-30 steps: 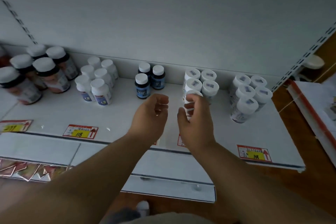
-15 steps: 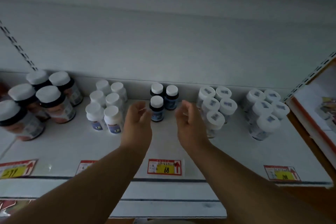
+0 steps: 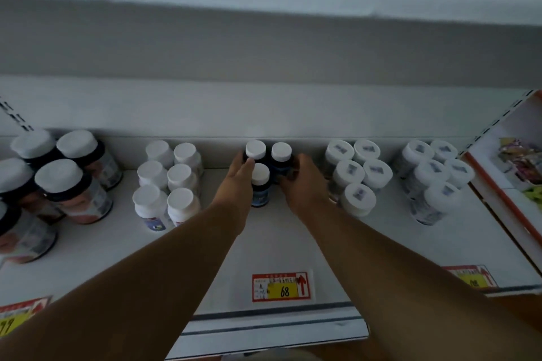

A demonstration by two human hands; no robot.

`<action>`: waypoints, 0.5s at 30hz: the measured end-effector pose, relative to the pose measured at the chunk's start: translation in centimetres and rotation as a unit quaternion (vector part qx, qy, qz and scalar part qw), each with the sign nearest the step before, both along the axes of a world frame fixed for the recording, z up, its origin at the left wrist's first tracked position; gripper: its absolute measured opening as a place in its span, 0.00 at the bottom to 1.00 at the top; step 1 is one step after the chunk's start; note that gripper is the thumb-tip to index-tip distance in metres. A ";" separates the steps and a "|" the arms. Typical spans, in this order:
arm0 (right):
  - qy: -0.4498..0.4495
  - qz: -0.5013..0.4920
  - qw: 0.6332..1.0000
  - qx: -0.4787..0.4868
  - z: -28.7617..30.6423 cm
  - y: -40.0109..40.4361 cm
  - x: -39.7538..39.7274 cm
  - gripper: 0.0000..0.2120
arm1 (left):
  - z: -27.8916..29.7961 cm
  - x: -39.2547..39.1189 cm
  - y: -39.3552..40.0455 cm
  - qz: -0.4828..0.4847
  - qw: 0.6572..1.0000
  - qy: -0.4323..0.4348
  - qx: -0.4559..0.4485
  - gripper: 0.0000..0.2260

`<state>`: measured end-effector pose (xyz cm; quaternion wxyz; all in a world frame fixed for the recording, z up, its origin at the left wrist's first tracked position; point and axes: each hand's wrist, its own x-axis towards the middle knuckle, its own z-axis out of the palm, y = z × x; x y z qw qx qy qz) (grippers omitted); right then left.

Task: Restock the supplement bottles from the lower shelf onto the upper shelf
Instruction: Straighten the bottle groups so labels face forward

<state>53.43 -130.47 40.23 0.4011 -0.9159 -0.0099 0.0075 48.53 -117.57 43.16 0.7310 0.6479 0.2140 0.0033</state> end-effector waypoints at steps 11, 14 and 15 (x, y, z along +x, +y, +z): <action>-0.028 -0.007 1.000 0.005 -0.9 -0.1 1.1 0.18 | -1.0 0.3 0.1 0.009 1.000 0.029 -0.004 0.16; -0.031 -0.002 0.999 0.009 -0.9 -0.1 1.1 0.17 | -1.3 0.4 0.4 0.005 1.000 0.028 -0.001 0.14; -0.030 -0.003 0.999 0.011 -0.9 0.0 1.2 0.18 | -1.4 0.3 0.5 0.001 0.999 0.033 0.005 0.14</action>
